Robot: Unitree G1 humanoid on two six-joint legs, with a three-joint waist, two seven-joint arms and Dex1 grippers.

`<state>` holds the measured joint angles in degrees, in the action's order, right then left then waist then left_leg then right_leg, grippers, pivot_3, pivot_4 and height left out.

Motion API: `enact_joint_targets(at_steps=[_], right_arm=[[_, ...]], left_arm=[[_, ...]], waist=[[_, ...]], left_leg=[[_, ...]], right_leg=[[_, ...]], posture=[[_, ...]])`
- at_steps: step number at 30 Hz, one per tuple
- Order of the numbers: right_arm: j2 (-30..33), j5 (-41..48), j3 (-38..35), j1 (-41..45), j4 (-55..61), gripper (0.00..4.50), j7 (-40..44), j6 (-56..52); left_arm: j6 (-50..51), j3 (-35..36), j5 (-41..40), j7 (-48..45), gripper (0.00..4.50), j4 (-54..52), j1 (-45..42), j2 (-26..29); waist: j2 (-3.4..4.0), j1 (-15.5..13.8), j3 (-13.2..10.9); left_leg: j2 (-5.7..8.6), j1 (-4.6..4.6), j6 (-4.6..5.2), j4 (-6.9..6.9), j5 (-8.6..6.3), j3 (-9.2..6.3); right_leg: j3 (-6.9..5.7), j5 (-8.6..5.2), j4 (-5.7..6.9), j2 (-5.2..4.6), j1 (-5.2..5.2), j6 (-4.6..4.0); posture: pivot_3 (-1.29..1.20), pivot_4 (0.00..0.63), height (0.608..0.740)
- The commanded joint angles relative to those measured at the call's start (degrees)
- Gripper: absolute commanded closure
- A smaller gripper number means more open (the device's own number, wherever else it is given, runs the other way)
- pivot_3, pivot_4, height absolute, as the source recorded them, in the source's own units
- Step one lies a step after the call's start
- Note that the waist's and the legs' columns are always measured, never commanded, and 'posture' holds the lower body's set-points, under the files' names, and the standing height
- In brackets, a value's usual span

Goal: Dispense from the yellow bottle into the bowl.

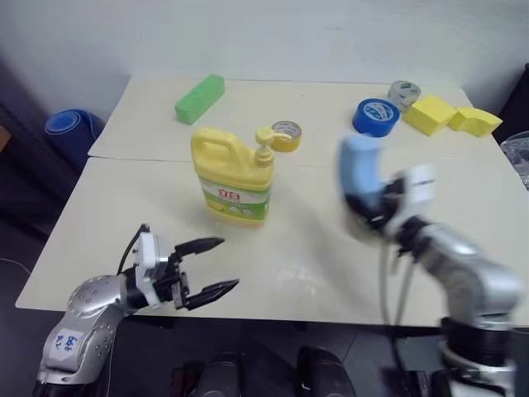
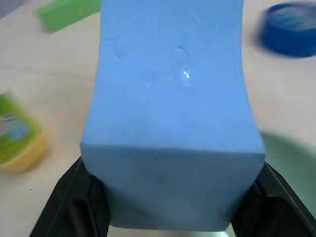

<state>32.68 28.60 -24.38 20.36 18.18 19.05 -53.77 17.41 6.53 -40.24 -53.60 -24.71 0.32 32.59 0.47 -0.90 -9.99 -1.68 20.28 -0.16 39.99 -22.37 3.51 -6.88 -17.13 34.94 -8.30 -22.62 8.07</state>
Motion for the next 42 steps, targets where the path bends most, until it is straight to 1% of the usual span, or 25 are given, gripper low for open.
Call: enact_joint_targets(at_steps=[1,2,5,7,8,9,11,12,14,16,19,21,23,26,28,31,34,38,39,42], right_arm=[[9.00,-6.33,-0.66,-0.37,-14.96,2.04,3.52,6.45],[11.25,-8.12,0.07,0.78,-21.65,2.04,4.20,8.85],[14.72,-12.08,2.01,4.87,-37.70,2.04,5.82,17.09],[16.29,-13.61,3.63,8.57,-47.09,1.31,8.02,19.93],[16.95,-14.67,4.45,10.45,-51.31,1.06,8.55,22.20],[17.86,-15.49,5.82,12.23,-55.03,0.72,10.35,22.66],[19.20,-15.79,7.09,14.76,-59.06,0.03,14.38,24.20],[20.15,-16.52,7.97,15.21,-59.66,0.03,16.00,25.94],[22.05,-18.00,9.16,14.41,-58.31,0.03,18.62,31.48],[22.73,-17.07,8.13,11.25,-53.37,0.03,22.08,36.36],[20.88,-10.91,7.23,2.26,-38.41,0.03,31.75,36.93],[18.96,-7.67,7.91,-3.30,-28.39,0.03,34.13,34.72],[16.51,-6.48,9.43,-6.93,-21.19,0.03,33.13,32.24],[11.90,-7.86,12.17,-8.27,-17.61,0.03,29.10,31.22],[9.64,-10.04,14.88,-8.28,-17.84,0.03,27.56,32.07],[6.20,-13.45,18.13,-5.54,-22.65,0.03,24.15,33.30],[4.61,-15.89,20.42,-2.86,-27.10,0.64,23.74,35.55],[3.44,-17.64,21.24,-1.00,-29.92,1.98,23.36,40.41],[3.20,-17.94,21.18,-0.71,-30.22,2.38,23.26,41.62],[3.50,-19.15,21.46,-0.44,-30.99,3.47,23.61,43.55]], left_arm=[[3.52,-1.87,-3.93,2.43,0.00,-4.22,-2.54,-1.55],[4.03,-2.51,-4.21,2.77,0.00,-4.60,-3.33,-2.10],[4.65,-3.73,-4.08,3.02,0.00,-4.96,-4.71,-3.11],[4.70,-4.23,-3.62,2.99,0.00,-4.46,-5.64,-3.50],[4.61,-4.41,-3.30,2.81,0.00,-4.04,-5.99,-3.58],[4.17,-4.68,-2.58,2.46,0.00,-3.49,-6.38,-3.55],[3.14,-5.00,-1.15,1.78,0.00,-2.34,-7.09,-3.37],[2.53,-4.95,-0.42,1.70,0.00,-1.72,-7.48,-3.35],[1.99,-4.55,0.37,1.59,0.00,-0.67,-8.03,-3.08],[0.72,-4.04,1.61,1.27,0.00,0.49,-8.08,-2.88],[-1.42,-3.77,3.45,-0.29,0.00,2.14,-6.89,-2.18],[-2.30,-3.59,3.99,-0.91,0.00,2.86,-6.15,-1.93],[-2.68,-3.44,4.24,-1.29,0.00,3.39,-5.71,-1.78],[-2.95,-3.44,4.56,-1.78,0.00,3.83,-5.61,-1.59],[-2.97,-3.47,4.64,-2.00,0.00,3.97,-5.77,-1.50],[-2.63,-3.52,4.72,-1.87,0.00,3.99,-6.46,-1.42],[-2.45,-3.14,4.80,-1.41,0.00,3.68,-6.65,-1.14],[-1.94,-1.49,3.85,0.14,0.00,3.05,-6.53,-0.90],[-1.73,-0.93,3.47,0.63,0.00,2.93,-6.58,-0.87],[1.02,2.02,0.16,2.48,0.00,1.90,-7.09,-0.40]], waist=[[-0.01,0.20,0.00],[-0.01,0.36,0.00],[0.00,1.35,0.00],[0.10,1.90,-0.03],[0.13,2.09,-0.05],[0.14,2.25,-0.06],[0.19,2.42,-0.07],[0.19,2.38,-0.07],[0.19,2.20,-0.07],[0.19,1.81,-0.07],[0.19,1.06,-0.08],[0.18,0.87,-0.08],[0.16,0.79,-0.09],[0.16,0.74,-0.09],[0.16,0.53,-0.09],[0.16,0.35,-0.09],[0.17,0.45,-0.09],[0.16,0.50,-0.09],[0.17,0.61,-0.09],[0.16,0.77,-0.09]], left_leg=[[-0.01,-0.07,0.00,-0.04,0.00,0.06],[-0.01,-0.08,0.00,-0.05,0.00,0.11],[-0.02,-0.11,0.02,-0.06,0.01,0.22],[-0.06,-0.12,0.01,-0.08,0.02,0.27],[-0.06,-0.13,0.01,-0.08,0.03,0.28],[-0.06,-0.11,0.02,-0.07,0.03,0.28],[-0.06,-0.10,0.02,-0.06,0.03,0.28],[-0.06,-0.10,0.02,-0.06,0.03,0.27],[-0.07,-0.07,0.02,-0.05,0.03,0.22],[-0.06,-0.03,0.02,-0.02,0.03,0.20],[-0.09,-0.04,0.02,-0.02,0.03,0.17],[-0.10,-0.04,0.02,-0.02,0.03,0.16],[-0.10,-0.04,0.02,0.00,0.03,0.16],[-0.08,-0.04,0.02,0.08,0.03,0.17],[-0.06,-0.04,0.02,0.11,0.03,0.17],[-0.06,-0.05,0.02,0.09,0.03,0.15],[-0.06,-0.04,0.01,0.08,0.04,0.16],[-0.06,-0.05,0.01,0.05,0.04,0.12],[-0.06,-0.04,0.01,0.05,0.04,0.12],[-0.08,-0.04,0.01,0.05,0.04,0.09]], right_leg=[[0.03,0.00,-0.01,0.01,0.02,0.00],[0.06,0.00,-0.02,0.02,0.02,-0.01],[0.12,0.00,-0.01,0.03,0.01,-0.01],[0.13,-0.01,-0.02,0.07,-0.01,-0.01],[0.14,-0.01,-0.01,0.07,-0.01,-0.01],[0.14,-0.01,-0.02,0.07,-0.01,-0.01],[0.15,-0.01,-0.03,0.07,-0.01,0.00],[0.14,-0.01,-0.04,0.07,-0.01,0.00],[0.11,-0.01,-0.04,0.07,-0.01,0.00],[0.10,0.00,-0.08,0.07,-0.01,0.01],[0.05,0.01,-0.12,0.07,0.00,0.02],[0.04,0.01,-0.12,0.08,0.01,0.02],[0.04,0.01,-0.14,0.08,0.03,0.03],[0.07,0.03,-0.18,0.07,0.08,0.06],[0.09,0.03,-0.18,0.07,0.08,0.06],[0.08,0.03,-0.16,0.07,0.08,0.06],[0.07,0.03,-0.17,0.07,0.06,0.06],[0.02,0.03,-0.15,0.07,0.06,0.06],[0.02,0.03,-0.15,0.07,0.06,0.06],[0.00,0.03,-0.12,0.07,0.06,0.06]], posture=[[0.00,0.150,0.740],[0.00,0.150,0.740],[0.00,0.150,0.740],[0.00,0.150,0.740],[0.00,0.150,0.740],[0.00,0.150,0.740],[0.00,0.150,0.740],[0.00,0.150,0.740],[0.00,0.150,0.740],[0.00,0.150,0.740],[0.00,0.150,0.740],[0.00,0.150,0.740],[0.00,0.150,0.740],[0.00,0.150,0.740],[0.00,0.150,0.740],[0.00,0.150,0.740],[0.00,0.150,0.740],[0.00,0.150,0.740],[0.00,0.150,0.740],[0.00,0.150,0.740]])
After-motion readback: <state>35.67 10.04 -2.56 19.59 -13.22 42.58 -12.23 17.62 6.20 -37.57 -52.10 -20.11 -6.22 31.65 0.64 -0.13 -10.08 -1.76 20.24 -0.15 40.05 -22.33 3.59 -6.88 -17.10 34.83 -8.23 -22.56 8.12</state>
